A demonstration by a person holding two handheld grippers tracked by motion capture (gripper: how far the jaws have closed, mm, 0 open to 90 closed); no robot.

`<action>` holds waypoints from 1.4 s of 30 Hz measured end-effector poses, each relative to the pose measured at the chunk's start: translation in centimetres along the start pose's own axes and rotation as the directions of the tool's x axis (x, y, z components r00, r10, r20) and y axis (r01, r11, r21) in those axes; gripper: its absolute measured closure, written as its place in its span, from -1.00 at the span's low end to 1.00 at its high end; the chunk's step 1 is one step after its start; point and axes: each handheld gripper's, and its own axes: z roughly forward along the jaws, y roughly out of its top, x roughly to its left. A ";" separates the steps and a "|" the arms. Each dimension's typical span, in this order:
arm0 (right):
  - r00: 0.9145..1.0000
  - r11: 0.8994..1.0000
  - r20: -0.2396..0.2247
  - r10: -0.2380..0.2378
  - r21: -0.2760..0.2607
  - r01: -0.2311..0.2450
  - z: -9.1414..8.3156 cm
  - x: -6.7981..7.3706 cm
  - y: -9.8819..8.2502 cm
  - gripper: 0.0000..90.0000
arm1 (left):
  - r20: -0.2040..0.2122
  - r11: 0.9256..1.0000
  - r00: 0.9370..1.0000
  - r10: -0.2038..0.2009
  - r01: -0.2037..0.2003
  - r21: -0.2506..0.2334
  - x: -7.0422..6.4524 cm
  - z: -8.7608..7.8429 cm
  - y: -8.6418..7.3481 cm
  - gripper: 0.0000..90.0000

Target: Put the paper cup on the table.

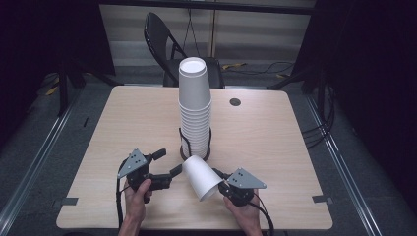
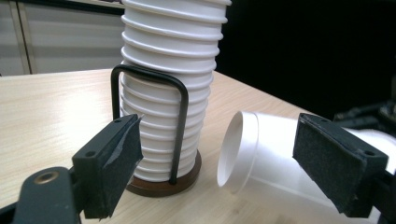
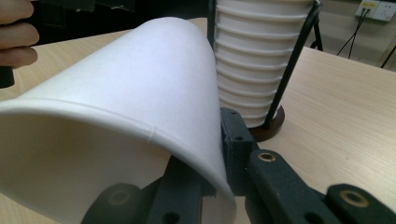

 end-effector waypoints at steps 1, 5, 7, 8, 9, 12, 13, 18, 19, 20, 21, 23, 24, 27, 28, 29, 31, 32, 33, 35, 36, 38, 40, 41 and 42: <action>1.000 1.000 -0.004 0.009 0.012 -0.009 -0.1 -0.4 0.1 0.92 | -0.002 1.000 1.000 0.013 -0.013 0.011 -0.1 0.0 0.0 -0.66; 1.000 0.999 -0.019 0.020 0.030 -0.020 -0.5 -1.2 0.4 0.92 | -0.010 0.996 0.997 0.078 -0.077 0.054 -0.5 0.0 -0.1 -0.66; 1.000 0.999 -0.019 0.018 0.034 -0.017 -0.6 -1.3 0.5 0.92 | 0.006 0.991 0.993 0.116 -0.116 0.059 -0.8 0.0 -0.2 -0.66; 1.000 0.999 -0.023 0.018 0.041 -0.017 -0.6 -1.5 0.6 0.92 | 0.009 0.990 0.992 0.129 -0.129 0.062 -0.9 0.0 -0.2 -0.66; 1.000 0.998 -0.026 0.016 0.057 -0.014 -0.7 -1.7 0.7 0.92 | 0.002 0.987 0.990 0.143 -0.143 0.068 -1.0 0.1 -0.3 -0.66; 0.999 0.997 -0.039 0.021 0.074 -0.018 -0.7 -1.8 0.9 0.92 | 0.001 0.974 0.979 0.206 -0.205 0.099 -1.5 0.3 -0.5 -0.65; 0.999 0.996 -0.046 0.021 0.091 -0.017 -0.7 -2.0 1.0 0.92 | 0.038 0.963 0.967 0.251 -0.253 0.094 -1.7 0.3 -0.7 -0.65; 0.997 0.993 -0.068 0.024 0.120 -0.016 -0.8 -2.4 1.4 0.92 | 0.033 0.945 0.951 0.308 -0.310 0.103 -2.0 0.3 -0.5 -0.66; 0.996 0.991 -0.081 0.025 0.132 -0.014 -0.7 -2.5 1.6 0.92 | 0.040 0.933 0.941 0.337 -0.339 0.120 -2.2 0.5 -0.5 -0.66; 0.996 0.991 -0.081 0.025 0.132 -0.014 -0.7 -2.5 1.6 0.92 | 0.040 0.933 0.941 0.337 -0.339 0.120 -2.2 0.5 -0.5 -0.66; 0.995 0.989 -0.092 0.023 0.150 -0.009 -0.7 -2.6 1.9 0.92 | 0.037 0.923 0.933 0.358 -0.359 0.135 -2.4 0.7 -0.6 -0.65; 0.995 0.988 -0.095 0.022 0.157 -0.007 -0.6 -2.7 2.0 0.92 | 0.043 0.917 0.928 0.370 -0.372 0.145 -2.5 0.8 -0.7 -0.65; 0.994 0.985 -0.104 0.022 0.172 -0.003 -0.6 -2.8 2.1 0.92 | 0.042 0.910 0.922 0.384 -0.386 0.152 -2.6 0.8 -0.7 -0.65; 0.993 0.980 -0.115 0.015 0.198 0.008 -0.4 -3.1 2.4 0.93 | 0.031 0.893 0.907 0.420 -0.419 0.163 -2.9 0.9 -0.9 -0.65; 0.993 0.978 -0.114 0.020 0.207 0.004 -0.4 -3.2 2.5 0.93 | 0.037 0.887 0.902 0.429 -0.429 0.169 -3.0 1.0 -1.0 -0.65; 0.992 0.975 -0.124 0.024 0.220 0.004 -0.5 -3.6 2.9 0.93 | 0.046 0.882 0.899 0.436 -0.437 0.177 -3.2 1.1 -1.1 -0.65; 0.992 0.973 -0.124 0.026 0.232 0.003 -0.5 -3.8 3.2 0.93 | 0.038 0.861 0.882 0.469 -0.466 0.201 -3.5 1.3 -1.3 -0.65; 0.992 0.973 -0.124 0.026 0.232 0.003 -0.5 -3.8 3.2 0.93 | 0.038 0.861 0.882 0.469 -0.466 0.201 -3.5 1.3 -1.3 -0.65; 0.990 0.969 -0.139 0.021 0.245 0.014 -0.5 -4.0 3.6 0.93 | 0.042 0.855 0.876 0.480 -0.478 0.201 -3.6 1.3 -1.4 -0.65; 0.989 0.966 -0.149 0.021 0.257 0.018 -0.4 -4.0 3.8 0.93 | 0.058 0.842 0.863 0.502 -0.503 0.196 -4.0 1.4 -1.5 -0.65; 0.988 0.960 -0.156 0.018 0.280 0.026 -0.3 -4.1 4.1 0.93 | 0.058 0.835 0.856 0.513 -0.514 0.196 -4.2 1.5 -1.6 -0.65; 0.986 0.956 -0.166 0.026 0.294 0.024 -0.2 -4.1 4.2 0.93 | 0.046 0.821 0.843 0.536 -0.532 0.208 -4.4 1.6 -1.6 -0.65; 0.983 0.953 -0.182 0.040 0.303 0.018 0.0 -4.1 4.4 0.93 | 0.061 0.813 0.837 0.544 -0.544 0.205 -4.7 1.6 -1.6 -0.65; 0.979 0.948 -0.196 0.049 0.318 0.016 0.2 -4.2 4.5 0.93 | 0.065 0.796 0.821 0.568 -0.567 0.212 -5.0 1.7 -1.7 -0.65; 0.979 0.948 -0.196 0.049 0.318 0.016 0.2 -4.2 4.5 0.93 | 0.071 0.784 0.811 0.581 -0.581 0.218 -5.2 1.7 -1.7 -0.65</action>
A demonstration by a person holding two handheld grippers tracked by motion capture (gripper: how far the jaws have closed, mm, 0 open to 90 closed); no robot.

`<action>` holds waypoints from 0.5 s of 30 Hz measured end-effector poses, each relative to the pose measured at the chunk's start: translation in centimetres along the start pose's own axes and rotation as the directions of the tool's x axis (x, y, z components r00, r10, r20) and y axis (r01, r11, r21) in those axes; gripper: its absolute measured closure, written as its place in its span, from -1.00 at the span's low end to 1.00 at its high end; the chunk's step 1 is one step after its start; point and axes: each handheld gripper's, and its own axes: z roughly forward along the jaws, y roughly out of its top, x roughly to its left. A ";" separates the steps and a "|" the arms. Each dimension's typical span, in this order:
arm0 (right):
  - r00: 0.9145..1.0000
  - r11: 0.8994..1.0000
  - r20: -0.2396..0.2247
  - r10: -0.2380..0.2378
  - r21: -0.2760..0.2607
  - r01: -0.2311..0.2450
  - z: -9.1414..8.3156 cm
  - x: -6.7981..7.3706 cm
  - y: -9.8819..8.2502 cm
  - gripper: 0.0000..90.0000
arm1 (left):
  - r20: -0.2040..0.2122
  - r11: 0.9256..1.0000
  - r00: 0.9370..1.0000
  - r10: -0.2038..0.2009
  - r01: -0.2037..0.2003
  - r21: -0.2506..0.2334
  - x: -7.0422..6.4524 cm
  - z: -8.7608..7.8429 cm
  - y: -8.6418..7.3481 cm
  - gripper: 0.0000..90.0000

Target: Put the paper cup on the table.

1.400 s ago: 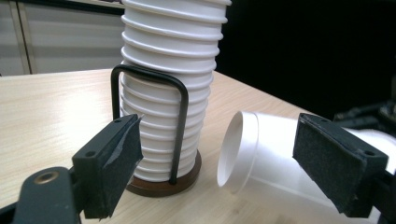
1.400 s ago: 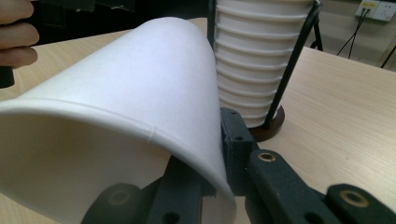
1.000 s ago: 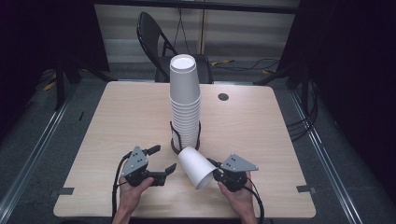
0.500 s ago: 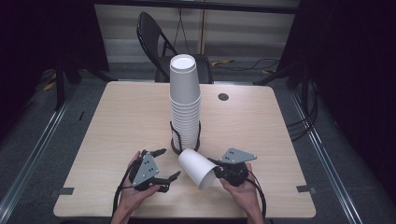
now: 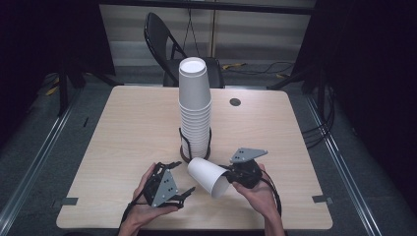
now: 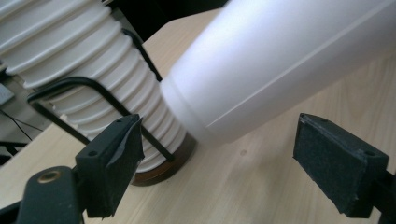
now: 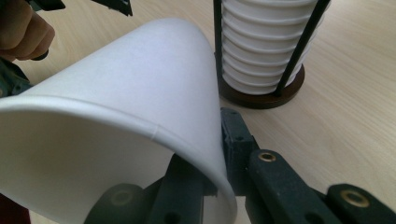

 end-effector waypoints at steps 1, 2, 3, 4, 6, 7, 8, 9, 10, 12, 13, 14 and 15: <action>1.000 1.000 -0.008 0.004 0.006 -0.004 0.1 0.0 0.1 0.93 | -0.003 1.000 1.000 0.017 -0.017 0.007 -0.2 0.1 0.1 -0.65; 1.000 1.000 -0.025 0.002 0.024 -0.002 0.3 -0.1 0.2 0.93 | -0.008 0.999 0.999 0.033 -0.033 0.019 -0.4 0.1 0.2 -0.65; 1.000 1.000 -0.025 0.002 0.024 -0.002 0.3 -0.1 0.2 0.93 | -0.013 0.998 0.999 0.051 -0.051 0.030 -0.6 0.1 0.3 -0.65; 1.000 0.999 -0.024 0.000 0.032 0.001 0.4 -0.1 0.3 0.93 | -0.025 0.998 0.998 0.060 -0.059 0.038 -0.7 0.1 0.4 -0.65; 0.999 0.999 -0.032 -0.014 0.040 0.015 0.6 -0.1 0.4 0.93 | -0.010 0.997 0.998 0.065 -0.065 0.033 -0.9 0.0 0.5 -0.65; 0.999 0.999 -0.035 -0.015 0.044 0.017 0.7 0.0 0.5 0.93 | -0.015 0.997 0.998 0.069 -0.068 0.027 -1.1 0.0 0.5 -0.65; 0.999 0.998 -0.045 -0.024 0.056 0.027 1.0 0.1 0.5 0.93 | -0.014 0.997 0.997 0.078 -0.078 0.029 -1.1 0.0 0.5 -0.65; 0.998 0.998 -0.054 -0.025 0.060 0.028 1.1 0.2 0.6 0.93 | -0.010 0.995 0.996 0.090 -0.090 0.037 -1.2 0.1 0.6 -0.65; 0.998 0.998 -0.054 -0.025 0.060 0.028 1.1 0.2 0.6 0.93 | -0.013 0.994 0.995 0.102 -0.102 0.045 -1.4 0.2 0.7 -0.65; 0.998 0.997 -0.061 -0.027 0.071 0.032 1.3 0.3 0.7 0.93 | -0.012 0.990 0.992 0.129 -0.128 0.060 -1.6 0.3 0.8 -0.65; 0.997 0.997 -0.067 -0.024 0.070 0.028 1.4 0.3 0.7 0.93 | -0.005 0.989 0.991 0.136 -0.135 0.062 -1.7 0.4 0.9 -0.65; 0.997 0.997 -0.078 -0.023 0.074 0.029 1.5 0.3 0.8 0.93 | -0.007 0.988 0.990 0.140 -0.140 0.064 -1.7 0.5 0.9 -0.66; 0.997 0.997 -0.076 -0.023 0.076 0.029 1.6 0.3 0.8 0.93 | -0.003 0.985 0.988 0.158 -0.157 0.072 -1.8 0.5 1.0 -0.66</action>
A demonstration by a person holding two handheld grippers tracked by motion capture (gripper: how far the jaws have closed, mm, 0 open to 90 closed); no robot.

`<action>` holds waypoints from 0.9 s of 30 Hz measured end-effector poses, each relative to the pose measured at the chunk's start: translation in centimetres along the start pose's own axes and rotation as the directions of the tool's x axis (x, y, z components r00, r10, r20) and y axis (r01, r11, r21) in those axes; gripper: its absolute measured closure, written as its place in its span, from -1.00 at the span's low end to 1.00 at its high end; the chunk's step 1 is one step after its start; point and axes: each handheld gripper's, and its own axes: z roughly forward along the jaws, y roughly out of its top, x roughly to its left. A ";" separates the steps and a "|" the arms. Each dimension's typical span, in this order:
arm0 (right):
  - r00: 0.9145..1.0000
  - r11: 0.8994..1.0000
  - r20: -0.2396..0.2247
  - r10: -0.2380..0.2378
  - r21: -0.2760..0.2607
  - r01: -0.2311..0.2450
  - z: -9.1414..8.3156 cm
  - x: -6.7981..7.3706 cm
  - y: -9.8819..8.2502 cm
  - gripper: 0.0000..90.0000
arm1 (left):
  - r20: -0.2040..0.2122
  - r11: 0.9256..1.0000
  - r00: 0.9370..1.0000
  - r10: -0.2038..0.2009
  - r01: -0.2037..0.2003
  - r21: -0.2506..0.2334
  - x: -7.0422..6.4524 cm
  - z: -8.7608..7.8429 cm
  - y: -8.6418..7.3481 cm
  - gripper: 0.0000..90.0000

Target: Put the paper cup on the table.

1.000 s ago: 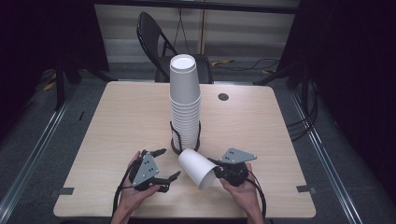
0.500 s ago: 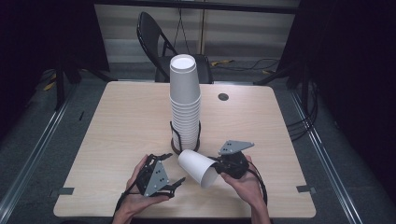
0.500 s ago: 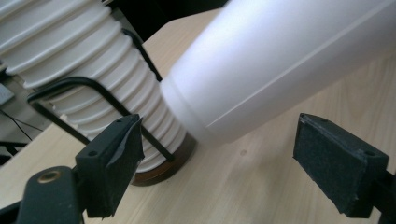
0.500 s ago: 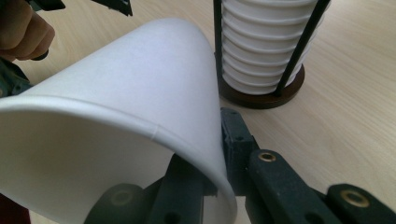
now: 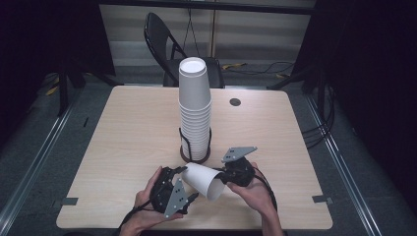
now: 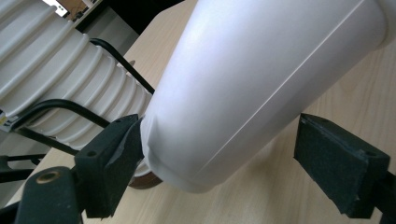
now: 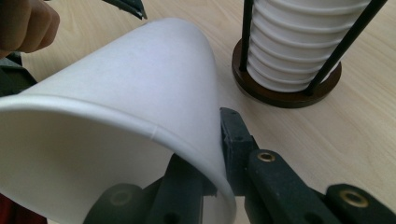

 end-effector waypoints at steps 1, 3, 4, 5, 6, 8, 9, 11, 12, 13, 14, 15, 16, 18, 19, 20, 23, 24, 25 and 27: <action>1.000 1.000 -0.003 -0.002 0.006 0.002 0.1 0.0 0.1 0.93 | 0.001 1.000 1.000 0.005 -0.005 0.003 -0.1 0.1 0.1 -0.66; 1.000 1.000 -0.005 -0.003 0.014 0.004 0.2 0.1 0.2 0.93 | -0.010 0.999 1.000 0.030 -0.030 0.011 -0.3 0.1 0.2 -0.67; 1.000 1.000 -0.007 -0.006 0.021 0.006 0.2 0.1 0.3 0.93 | -0.011 0.999 0.999 0.035 -0.035 0.014 -0.5 0.2 0.3 -0.69; 1.000 1.000 -0.010 -0.011 0.025 0.011 0.3 0.2 0.5 0.93 | -0.015 0.999 0.999 0.042 -0.042 0.019 -0.6 0.3 0.3 -0.72; 1.000 0.999 -0.014 -0.013 0.030 0.013 0.4 0.2 0.6 0.93 | -0.019 0.998 0.999 0.051 -0.051 0.022 -0.7 0.4 0.4 -0.74; 1.000 0.999 -0.017 -0.021 0.035 0.022 0.6 0.3 0.8 0.94 | -0.024 0.997 0.997 0.071 -0.070 0.037 -0.9 0.6 0.5 -0.76; 1.000 0.999 -0.024 -0.020 0.038 0.021 0.8 0.3 0.9 0.94 | -0.030 0.996 0.996 0.079 -0.077 0.046 -1.0 0.6 0.6 -0.77; 0.999 0.999 -0.030 -0.024 0.040 0.025 1.0 0.4 1.0 0.94 | -0.040 0.995 0.996 0.076 -0.073 0.069 -1.1 0.8 0.8 -0.77; 0.999 0.999 -0.032 -0.018 0.040 0.020 1.2 0.5 1.3 0.95 | -0.048 0.993 0.995 0.089 -0.085 0.078 -1.3 0.9 0.9 -0.77; 0.999 0.999 -0.032 -0.018 0.040 0.020 1.2 0.5 1.3 0.95 | -0.048 0.994 0.995 0.088 -0.085 0.073 -1.3 0.9 0.9 -0.77; 0.999 0.999 -0.048 -0.018 0.034 0.019 1.5 0.6 1.4 0.95 | -0.054 0.993 0.994 0.095 -0.091 0.078 -1.4 1.0 1.1 -0.78; 0.999 0.999 -0.048 -0.018 0.034 0.019 1.5 0.6 1.4 0.95 | -0.054 0.994 0.994 0.095 -0.091 0.068 -1.5 1.0 1.1 -0.78; 0.998 0.999 -0.063 -0.021 0.032 0.023 1.7 0.7 1.6 0.96 | -0.053 0.993 0.994 0.099 -0.095 0.066 -1.5 1.0 1.3 -0.78; 0.998 0.999 -0.066 -0.019 0.031 0.021 1.8 0.8 1.7 0.96 | -0.047 0.993 0.994 0.102 -0.099 0.065 -1.5 1.0 1.5 -0.77; 0.998 0.999 -0.065 -0.022 0.033 0.024 1.9 0.9 1.8 0.96 | -0.043 0.993 0.994 0.101 -0.098 0.063 -1.5 1.0 1.6 -0.75; 0.998 0.999 -0.061 -0.023 0.033 0.025 1.9 0.9 1.9 0.97 | -0.046 0.994 0.994 0.101 -0.099 0.055 -1.6 1.0 1.7 -0.73; 0.997 1.000 -0.070 -0.015 0.025 0.017 2.0 0.9 2.0 0.97 | -0.046 0.994 0.993 0.104 -0.102 0.046 -1.5 1.0 2.0 -0.73; 0.998 1.000 -0.069 -0.011 0.022 0.013 2.0 0.9 2.1 0.97 | -0.041 0.995 0.994 0.097 -0.096 0.038 -1.5 1.0 2.0 -0.74; 0.997 1.000 -0.071 -0.012 0.024 0.014 2.0 1.0 2.1 0.97 | -0.046 0.994 0.994 0.102 -0.100 0.040 -1.5 1.1 2.1 -0.74; 0.997 1.000 -0.076 -0.012 0.019 0.013 2.1 1.0 2.2 0.98 | -0.048 0.995 0.994 0.095 -0.094 0.031 -1.6 1.2 2.3 -0.75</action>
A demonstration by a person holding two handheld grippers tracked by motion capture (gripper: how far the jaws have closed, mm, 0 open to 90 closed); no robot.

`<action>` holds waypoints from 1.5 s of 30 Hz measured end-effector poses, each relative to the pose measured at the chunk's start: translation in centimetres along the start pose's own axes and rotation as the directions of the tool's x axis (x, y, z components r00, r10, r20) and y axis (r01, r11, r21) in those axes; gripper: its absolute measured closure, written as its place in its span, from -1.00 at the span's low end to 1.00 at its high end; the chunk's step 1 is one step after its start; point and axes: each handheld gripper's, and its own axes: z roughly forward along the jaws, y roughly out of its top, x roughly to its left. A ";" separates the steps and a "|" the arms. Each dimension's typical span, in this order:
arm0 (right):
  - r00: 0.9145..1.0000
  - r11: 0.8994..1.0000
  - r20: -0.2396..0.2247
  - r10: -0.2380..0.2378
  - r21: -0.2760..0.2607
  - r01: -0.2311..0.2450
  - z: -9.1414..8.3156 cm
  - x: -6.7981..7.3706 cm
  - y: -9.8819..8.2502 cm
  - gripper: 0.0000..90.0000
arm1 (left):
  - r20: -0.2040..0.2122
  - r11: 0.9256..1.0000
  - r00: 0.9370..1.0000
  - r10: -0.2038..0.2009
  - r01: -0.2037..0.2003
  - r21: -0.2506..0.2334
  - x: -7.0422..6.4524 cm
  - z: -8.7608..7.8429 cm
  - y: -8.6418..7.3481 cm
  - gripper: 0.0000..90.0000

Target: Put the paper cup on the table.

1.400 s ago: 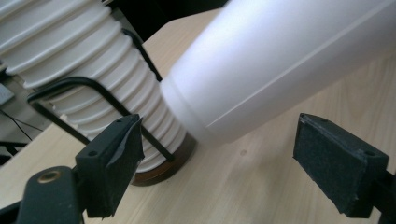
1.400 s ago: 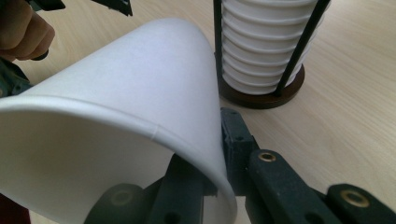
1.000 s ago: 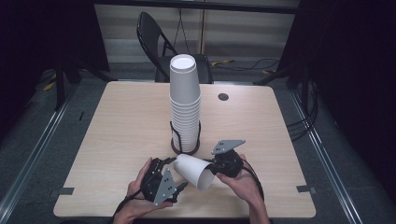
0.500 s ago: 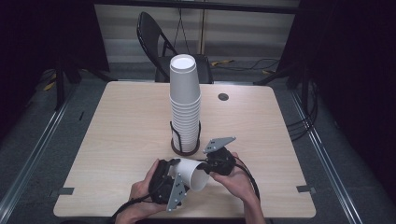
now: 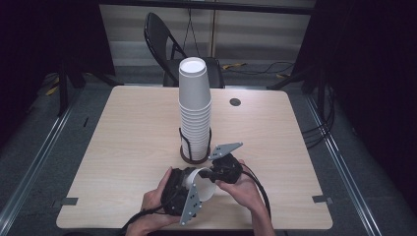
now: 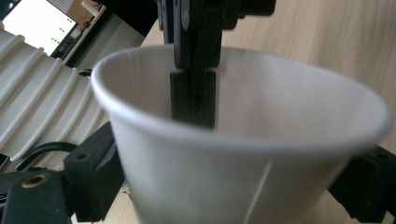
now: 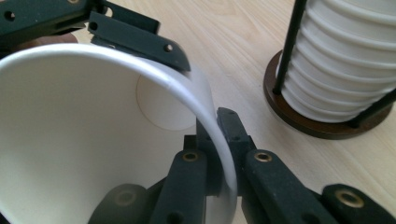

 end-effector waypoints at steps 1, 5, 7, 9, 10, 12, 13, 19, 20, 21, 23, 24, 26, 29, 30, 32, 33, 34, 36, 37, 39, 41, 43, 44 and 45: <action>1.000 1.000 -0.004 0.000 -0.002 0.000 0.0 0.0 0.0 0.97 | -0.002 1.000 1.000 0.001 -0.001 -0.006 0.0 0.0 0.1 -0.76; 1.000 1.000 -0.016 0.010 -0.011 -0.011 0.2 0.1 0.1 0.98 | -0.006 1.000 1.000 -0.005 0.005 -0.012 0.0 0.1 0.3 -0.77; 1.000 1.000 -0.017 0.008 -0.008 -0.008 0.3 0.1 0.1 0.98 | -0.010 1.000 1.000 -0.001 0.001 -0.014 0.1 0.1 0.4 -0.78; 1.000 1.000 -0.025 0.014 -0.008 -0.014 0.4 0.2 0.2 0.97 | -0.006 1.000 1.000 0.005 -0.005 -0.015 0.1 0.1 0.5 -0.79; 0.999 1.000 -0.030 0.012 -0.009 -0.012 0.5 0.2 0.2 0.97 | -0.007 1.000 1.000 -0.001 0.000 -0.021 0.1 0.2 0.5 -0.80; 0.999 1.000 -0.037 0.014 -0.011 -0.014 0.6 0.4 0.2 0.97 | -0.012 1.000 1.000 -0.004 0.004 -0.024 0.0 0.3 0.6 -0.81; 0.999 1.000 -0.036 0.011 -0.010 -0.012 0.6 0.4 0.3 0.97 | -0.010 1.000 1.000 -0.005 0.005 -0.025 -0.1 0.3 0.6 -0.81; 0.999 1.000 -0.042 0.023 -0.013 -0.023 0.7 0.5 0.2 0.96 | -0.009 0.999 1.000 -0.020 0.019 -0.032 -0.1 0.4 0.6 -0.79; 0.999 1.000 -0.044 0.027 -0.015 -0.027 0.7 0.4 0.1 0.95 | -0.016 0.999 1.000 -0.021 0.021 -0.032 -0.1 0.4 0.6 -0.77; 0.998 0.999 -0.046 0.031 -0.018 -0.032 0.6 0.3 0.1 0.94 | -0.019 0.999 0.999 -0.026 0.025 -0.036 -0.2 0.3 0.6 -0.77; 0.999 0.999 -0.040 0.032 -0.024 -0.033 0.6 0.4 0.1 0.90 | -0.042 0.998 0.998 -0.042 0.040 -0.044 -0.1 0.4 0.6 -0.76; 0.999 0.999 -0.035 0.039 -0.023 -0.040 0.7 0.4 0.1 0.88 | -0.042 0.998 0.998 -0.051 0.049 -0.049 0.0 0.3 0.6 -0.75; 0.998 0.999 -0.033 0.045 -0.029 -0.046 0.7 0.4 0.0 0.83 | -0.040 0.996 0.997 -0.067 0.064 -0.061 0.2 0.2 0.6 -0.75; 0.998 0.997 -0.022 0.064 -0.041 -0.064 0.7 0.3 -0.2 0.76 | -0.042 0.994 0.995 -0.089 0.086 -0.073 0.4 0.1 0.5 -0.75; 0.998 0.996 -0.020 0.068 -0.053 -0.068 0.6 0.3 -0.3 0.74 | -0.043 0.993 0.995 -0.093 0.090 -0.074 0.5 0.1 0.4 -0.75; 0.998 0.995 -0.011 0.069 -0.069 -0.069 0.2 0.3 -0.4 0.69 | -0.049 0.992 0.993 -0.109 0.105 -0.075 0.6 0.1 0.3 -0.75; 0.997 0.994 -0.020 0.069 -0.084 -0.070 -0.1 0.3 -0.5 0.64 | -0.046 0.990 0.992 -0.118 0.114 -0.077 0.8 0.1 0.2 -0.75; 0.997 0.994 -0.020 0.069 -0.084 -0.070 -0.1 0.3 -0.5 0.64 | -0.047 0.989 0.990 -0.131 0.126 -0.082 0.9 0.1 0.1 -0.75; 0.997 0.993 -0.014 0.072 -0.097 -0.073 -0.2 0.2 -0.6 0.59 | -0.046 0.986 0.988 -0.148 0.144 -0.080 1.2 0.1 -0.1 -0.75; 0.997 0.991 -0.020 0.078 -0.109 -0.079 -0.3 0.2 -0.7 0.56 | -0.038 0.982 0.984 -0.172 0.168 -0.090 1.3 0.1 -0.2 -0.75; 0.996 0.987 -0.012 0.086 -0.136 -0.087 -0.5 0.2 -0.8 0.51 | -0.037 0.977 0.980 -0.194 0.190 -0.093 1.4 0.2 -0.3 -0.75; 0.996 0.982 -0.021 0.091 -0.166 -0.093 -0.6 0.2 -1.0 0.43 | -0.035 0.972 0.974 -0.222 0.219 -0.086 1.7 0.2 -0.6 -0.75; 0.995 0.979 -0.012 0.095 -0.180 -0.096 -0.9 0.2 -1.1 0.37 | -0.029 0.966 0.969 -0.246 0.243 -0.085 2.0 0.3 -0.8 -0.74; 0.995 0.977 -0.012 0.101 -0.188 -0.102 -1.0 0.2 -1.1 0.36 | -0.019 0.961 0.964 -0.264 0.261 -0.093 2.1 0.3 -0.9 -0.74; 0.994 0.970 -0.014 0.113 -0.216 -0.113 -1.2 0.1 -1.3 0.31 | -0.013 0.956 0.960 -0.279 0.277 -0.100 2.2 0.3 -1.0 -0.74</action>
